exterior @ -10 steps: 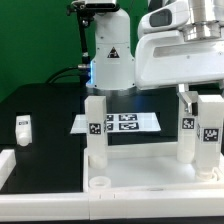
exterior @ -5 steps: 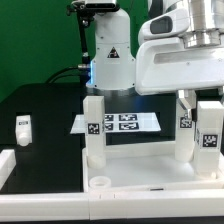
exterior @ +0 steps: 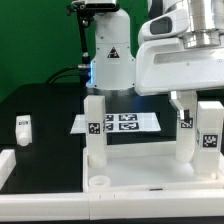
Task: Assemble desk
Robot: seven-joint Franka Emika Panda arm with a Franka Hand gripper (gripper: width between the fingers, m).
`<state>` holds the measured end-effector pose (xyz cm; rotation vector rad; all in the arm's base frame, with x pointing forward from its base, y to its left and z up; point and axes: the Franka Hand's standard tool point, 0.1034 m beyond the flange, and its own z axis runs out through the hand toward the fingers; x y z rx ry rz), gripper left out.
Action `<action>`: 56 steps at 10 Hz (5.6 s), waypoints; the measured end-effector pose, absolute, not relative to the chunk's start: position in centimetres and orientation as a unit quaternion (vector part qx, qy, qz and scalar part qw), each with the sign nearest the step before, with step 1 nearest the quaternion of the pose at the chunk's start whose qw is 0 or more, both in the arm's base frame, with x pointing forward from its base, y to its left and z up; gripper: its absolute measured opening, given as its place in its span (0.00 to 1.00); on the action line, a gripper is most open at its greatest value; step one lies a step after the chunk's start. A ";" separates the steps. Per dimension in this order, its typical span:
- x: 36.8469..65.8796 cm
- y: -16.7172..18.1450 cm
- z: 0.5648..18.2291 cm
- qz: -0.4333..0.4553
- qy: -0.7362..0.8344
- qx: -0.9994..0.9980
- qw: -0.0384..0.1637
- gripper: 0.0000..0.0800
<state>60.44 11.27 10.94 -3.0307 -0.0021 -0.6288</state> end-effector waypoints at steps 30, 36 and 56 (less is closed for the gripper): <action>63.4 11.2 12.0 -0.014 0.293 -0.955 0.048 0.80; 63.2 11.5 11.7 -0.033 -0.047 -0.998 0.010 0.81; 63.8 11.4 11.4 -0.019 0.361 -0.932 0.040 0.81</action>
Offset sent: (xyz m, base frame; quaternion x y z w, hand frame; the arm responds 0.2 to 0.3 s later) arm 0.0189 -0.0092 0.0035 -0.0228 -0.2124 -0.0019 0.9769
